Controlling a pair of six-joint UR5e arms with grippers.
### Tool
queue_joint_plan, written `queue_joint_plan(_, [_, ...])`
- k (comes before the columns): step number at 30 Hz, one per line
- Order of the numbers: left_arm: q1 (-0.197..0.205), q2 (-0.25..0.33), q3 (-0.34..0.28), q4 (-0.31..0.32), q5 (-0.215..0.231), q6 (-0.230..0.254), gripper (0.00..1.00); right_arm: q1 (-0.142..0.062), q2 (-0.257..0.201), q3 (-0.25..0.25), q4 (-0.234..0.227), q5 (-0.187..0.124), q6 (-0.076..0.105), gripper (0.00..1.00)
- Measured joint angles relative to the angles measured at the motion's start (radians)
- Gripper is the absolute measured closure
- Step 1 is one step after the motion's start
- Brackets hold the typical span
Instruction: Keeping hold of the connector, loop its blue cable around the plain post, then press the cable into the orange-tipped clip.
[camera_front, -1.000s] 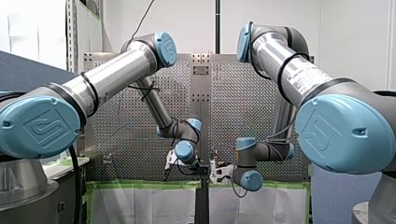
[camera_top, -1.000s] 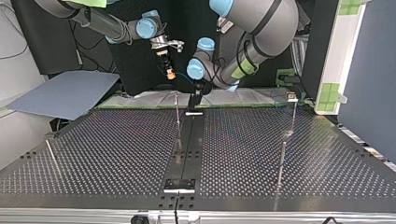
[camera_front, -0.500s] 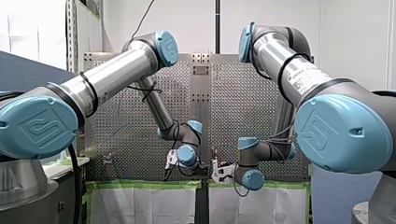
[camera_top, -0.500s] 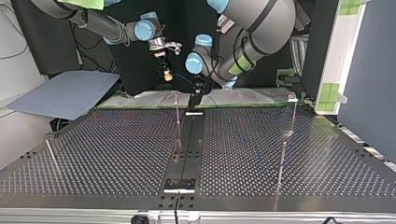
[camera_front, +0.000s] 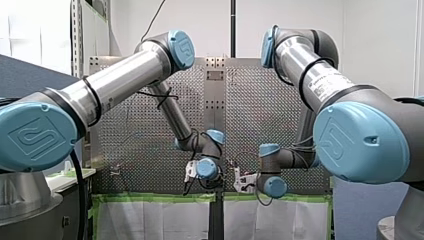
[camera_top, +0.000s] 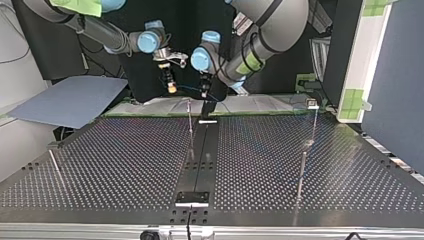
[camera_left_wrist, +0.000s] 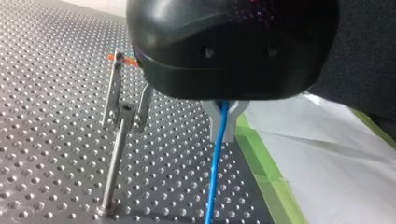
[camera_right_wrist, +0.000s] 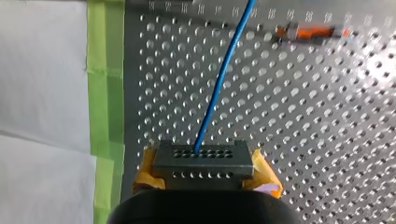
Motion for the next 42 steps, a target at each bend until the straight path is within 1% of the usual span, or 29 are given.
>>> queue_joint_plan(5, [-0.01,0.0,0.0,0.018,-0.038,-0.01,1.0,-0.018,0.0,-0.016,0.018,0.0,-0.001,1.0])
queue_joint_plan(9, [-0.01,0.0,0.001,0.033,-0.055,-0.017,1.0,-0.031,0.0,-0.029,0.026,0.0,-0.002,1.0])
queue_joint_plan(13, [-0.006,0.0,0.004,0.043,-0.085,-0.023,1.0,-0.045,0.0,-0.04,0.028,-0.001,-0.002,1.0])
queue_joint_plan(16, [-0.004,0.0,0.011,0.045,-0.111,-0.019,1.0,-0.057,0.0,-0.048,0.028,-0.002,-0.002,1.0])
queue_joint_plan(19, [-0.006,0.0,0.02,0.045,-0.136,-0.012,1.0,-0.068,0.0,-0.056,0.034,-0.003,-0.006,1.0])
queue_joint_plan(22, [-0.005,0.0,0.024,0.046,-0.151,-0.008,1.0,-0.079,0.001,-0.061,0.037,-0.004,-0.011,1.0])
queue_joint_plan(27, [-0.007,0.0,0.026,0.041,-0.159,-0.008,1.0,-0.095,0.0,-0.071,0.044,-0.004,-0.017,1.0])
queue_joint_plan(32, [-0.004,-0.001,0.027,0.04,-0.153,-0.007,1.0,-0.111,0.0,-0.08,0.055,-0.004,-0.019,1.0])
queue_joint_plan(37, [0.003,-0.001,0.033,0.04,-0.136,-0.008,1.0,-0.128,0.0,-0.103,0.084,-0.003,-0.02,1.0])
queue_joint_plan(39, [0.006,-0.001,0.04,0.037,-0.133,-0.008,1.0,-0.135,0.0,-0.115,0.102,-0.002,-0.02,1.0])
queue_joint_plan(42, [0.009,-0.001,0.052,0.029,-0.126,-0.009,1.0,-0.143,0.0,-0.128,0.122,-0.002,-0.017,1.0])
